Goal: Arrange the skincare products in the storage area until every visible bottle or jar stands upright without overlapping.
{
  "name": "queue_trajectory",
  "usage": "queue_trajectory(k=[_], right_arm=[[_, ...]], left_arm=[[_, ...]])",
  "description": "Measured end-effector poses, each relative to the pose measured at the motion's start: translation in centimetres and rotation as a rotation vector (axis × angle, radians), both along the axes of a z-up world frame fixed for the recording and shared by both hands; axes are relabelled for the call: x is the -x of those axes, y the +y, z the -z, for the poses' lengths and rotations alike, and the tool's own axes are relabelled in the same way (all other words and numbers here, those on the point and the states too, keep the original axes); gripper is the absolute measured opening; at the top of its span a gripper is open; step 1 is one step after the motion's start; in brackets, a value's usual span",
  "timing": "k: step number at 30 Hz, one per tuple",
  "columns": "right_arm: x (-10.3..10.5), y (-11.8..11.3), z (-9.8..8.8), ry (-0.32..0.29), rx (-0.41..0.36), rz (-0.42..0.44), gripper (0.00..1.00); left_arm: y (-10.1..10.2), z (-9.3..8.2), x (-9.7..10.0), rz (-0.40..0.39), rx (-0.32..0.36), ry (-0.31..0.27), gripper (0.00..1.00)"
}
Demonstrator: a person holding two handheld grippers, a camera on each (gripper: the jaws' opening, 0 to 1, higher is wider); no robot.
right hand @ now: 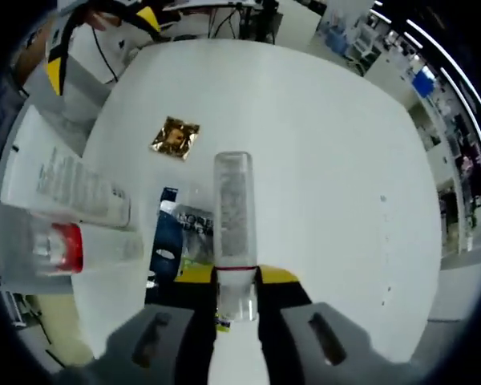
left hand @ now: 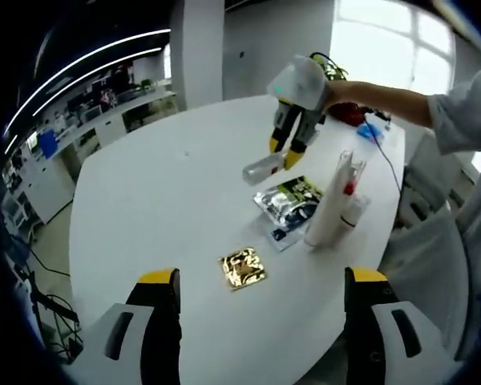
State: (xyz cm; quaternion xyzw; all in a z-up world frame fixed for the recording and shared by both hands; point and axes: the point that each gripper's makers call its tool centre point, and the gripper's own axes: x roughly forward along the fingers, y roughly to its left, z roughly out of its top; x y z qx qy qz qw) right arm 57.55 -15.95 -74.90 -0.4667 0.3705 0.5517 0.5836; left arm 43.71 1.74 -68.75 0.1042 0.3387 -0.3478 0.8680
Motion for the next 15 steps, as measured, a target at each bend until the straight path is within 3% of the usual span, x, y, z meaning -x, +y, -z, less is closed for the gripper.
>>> queue_trajectory(k=[8, 15], right_arm=[[1.9, 0.1, -2.2, -0.009, 0.002, -0.031, 0.18], [3.3, -0.7, -4.3, -0.067, 0.011, -0.036, 0.18]], left_arm=[[-0.3, -0.9, 0.1, 0.015, 0.001, -0.029, 0.81], [-0.3, -1.2, 0.6, 0.016, 0.000, -0.040, 0.81]])
